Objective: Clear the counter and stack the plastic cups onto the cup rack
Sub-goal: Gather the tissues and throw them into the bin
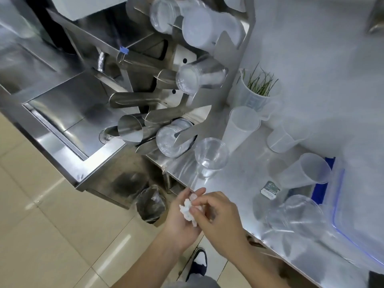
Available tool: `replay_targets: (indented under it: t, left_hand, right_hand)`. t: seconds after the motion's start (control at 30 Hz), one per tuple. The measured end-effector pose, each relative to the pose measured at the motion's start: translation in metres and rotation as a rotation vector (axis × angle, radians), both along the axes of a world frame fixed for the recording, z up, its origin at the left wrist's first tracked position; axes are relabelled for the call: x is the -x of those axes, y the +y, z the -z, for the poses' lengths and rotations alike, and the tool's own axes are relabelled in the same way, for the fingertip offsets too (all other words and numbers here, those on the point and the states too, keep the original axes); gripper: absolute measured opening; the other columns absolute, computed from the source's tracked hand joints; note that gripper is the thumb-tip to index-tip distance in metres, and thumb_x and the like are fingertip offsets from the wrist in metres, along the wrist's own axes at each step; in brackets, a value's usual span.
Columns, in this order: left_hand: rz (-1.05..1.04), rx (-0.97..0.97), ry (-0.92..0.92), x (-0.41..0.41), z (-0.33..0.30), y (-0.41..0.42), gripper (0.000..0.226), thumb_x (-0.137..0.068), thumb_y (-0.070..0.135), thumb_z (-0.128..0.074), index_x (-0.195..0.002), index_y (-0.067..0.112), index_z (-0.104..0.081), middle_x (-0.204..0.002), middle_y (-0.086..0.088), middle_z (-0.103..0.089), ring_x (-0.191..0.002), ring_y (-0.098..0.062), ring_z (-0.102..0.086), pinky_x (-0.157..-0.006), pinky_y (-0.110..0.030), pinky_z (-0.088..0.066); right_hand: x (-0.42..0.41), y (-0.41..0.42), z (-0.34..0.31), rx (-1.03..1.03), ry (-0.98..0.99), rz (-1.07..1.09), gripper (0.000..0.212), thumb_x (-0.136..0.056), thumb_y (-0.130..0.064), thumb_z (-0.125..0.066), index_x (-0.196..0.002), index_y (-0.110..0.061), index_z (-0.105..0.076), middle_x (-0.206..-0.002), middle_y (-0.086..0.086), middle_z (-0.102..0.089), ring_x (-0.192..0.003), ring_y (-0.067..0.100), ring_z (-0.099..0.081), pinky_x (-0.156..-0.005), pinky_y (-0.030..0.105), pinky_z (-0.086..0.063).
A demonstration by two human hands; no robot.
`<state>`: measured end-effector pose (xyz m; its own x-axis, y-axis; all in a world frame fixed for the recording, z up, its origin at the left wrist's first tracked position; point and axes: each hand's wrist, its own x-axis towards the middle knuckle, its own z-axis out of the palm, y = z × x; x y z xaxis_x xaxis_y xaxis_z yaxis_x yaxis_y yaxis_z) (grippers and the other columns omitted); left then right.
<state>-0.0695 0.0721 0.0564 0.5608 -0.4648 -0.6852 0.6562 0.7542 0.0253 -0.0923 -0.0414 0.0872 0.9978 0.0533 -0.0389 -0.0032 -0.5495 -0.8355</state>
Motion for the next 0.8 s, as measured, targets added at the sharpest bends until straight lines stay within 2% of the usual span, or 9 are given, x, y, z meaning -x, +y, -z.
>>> replay_targets:
  t: [0.07, 0.13, 0.3, 0.43, 0.5, 0.6, 0.67, 0.73, 0.8]
  left_hand:
    - [0.046, 0.015, 0.014, -0.007, -0.005, 0.009, 0.040, -0.097, 0.042, -0.053, -0.105, 0.005, -0.068, -0.069, -0.012, -0.065, -0.060, -0.024, -0.068, -0.059, -0.033, -0.060]
    - [0.089, -0.007, 0.002, -0.010, -0.010, 0.012, 0.041, -0.096, 0.043, -0.053, -0.105, 0.006, -0.066, -0.065, -0.010, -0.063, -0.054, -0.022, -0.064, -0.052, -0.030, -0.058]
    - [0.138, -0.056, -0.050, -0.015, -0.013, 0.009, 0.025, -0.093, 0.033, -0.057, -0.094, 0.008, -0.062, -0.064, -0.005, -0.061, -0.053, -0.020, -0.066, -0.051, -0.028, -0.058]
    - [0.187, -0.153, -0.059, -0.021, -0.006, 0.007, 0.023, -0.092, 0.029, -0.060, -0.079, 0.010, -0.065, -0.061, -0.003, -0.063, -0.052, -0.017, -0.067, -0.054, -0.026, -0.056]
    - [0.198, -0.190, -0.076, -0.025, -0.003, 0.005, 0.028, -0.094, 0.028, -0.058, -0.072, 0.011, -0.063, -0.058, -0.002, -0.064, -0.051, -0.016, -0.067, -0.053, -0.024, -0.055]
    - [0.241, -0.237, -0.095, -0.030, 0.001, 0.001, 0.033, -0.093, 0.030, -0.056, -0.066, 0.012, -0.063, -0.058, -0.001, -0.060, -0.053, -0.015, -0.064, -0.058, -0.026, -0.050]
    - [0.244, -0.214, -0.066, -0.032, 0.001, -0.001, 0.030, -0.093, 0.028, -0.055, -0.071, 0.010, -0.063, -0.062, -0.003, -0.060, -0.054, -0.016, -0.062, -0.055, -0.026, -0.051]
    - [0.200, -0.154, -0.008, -0.034, 0.001, -0.002, 0.023, -0.094, 0.024, -0.055, -0.078, 0.007, -0.059, -0.067, -0.006, -0.061, -0.050, -0.016, -0.058, -0.046, -0.024, -0.052]
    - [0.166, -0.082, 0.049, -0.035, 0.000, 0.000, 0.021, -0.094, 0.022, -0.056, -0.080, 0.006, -0.058, -0.072, -0.010, -0.062, -0.045, -0.017, -0.058, -0.040, -0.020, -0.052]
  right_hand:
    - [0.001, 0.007, 0.003, 0.109, -0.044, -0.047, 0.011, -0.079, -0.026, -0.068, -0.087, -0.032, -0.071, -0.087, -0.021, -0.065, -0.095, 0.005, -0.056, -0.084, 0.019, -0.040]
    - [0.001, 0.011, 0.006, 0.192, -0.094, -0.064, 0.007, -0.078, -0.024, -0.067, -0.081, -0.030, -0.070, -0.086, -0.019, -0.065, -0.097, 0.008, -0.055, -0.092, 0.021, -0.037]
    - [0.001, 0.016, 0.010, 0.388, -0.176, -0.071, 0.012, -0.083, -0.021, -0.064, -0.077, -0.027, -0.073, -0.090, -0.011, -0.061, -0.096, 0.017, -0.053, -0.091, 0.020, -0.032]
    - [0.003, 0.019, 0.007, 0.527, -0.194, -0.155, 0.025, -0.088, -0.017, -0.046, -0.089, -0.021, -0.071, -0.107, -0.009, -0.064, -0.105, 0.022, -0.054, -0.093, 0.030, -0.043]
    - [0.004, 0.017, 0.006, 0.546, -0.195, -0.201, 0.027, -0.090, -0.017, -0.045, -0.100, -0.017, -0.070, -0.120, -0.007, -0.063, -0.117, 0.020, -0.050, -0.102, 0.034, -0.040]
    - [0.005, 0.008, 0.003, 0.414, -0.177, -0.217, 0.033, -0.097, -0.018, -0.044, -0.123, -0.013, -0.064, -0.139, -0.006, -0.054, -0.137, 0.013, -0.037, -0.112, 0.027, -0.030]
    - [0.006, -0.001, 0.002, 0.268, -0.204, -0.159, 0.031, -0.098, -0.017, -0.047, -0.125, -0.016, -0.062, -0.139, -0.008, -0.053, -0.135, 0.006, -0.038, -0.110, 0.019, -0.030]
    - [0.003, -0.014, 0.005, 0.198, -0.213, -0.005, 0.029, -0.098, -0.017, -0.050, -0.123, -0.020, -0.064, -0.137, -0.008, -0.053, -0.131, -0.009, -0.036, -0.105, 0.006, -0.028]
    - [-0.005, -0.033, 0.015, 0.195, -0.144, 0.207, 0.030, -0.098, -0.016, -0.053, -0.126, -0.016, -0.063, -0.144, -0.001, -0.051, -0.130, -0.022, -0.030, -0.103, -0.003, -0.019]
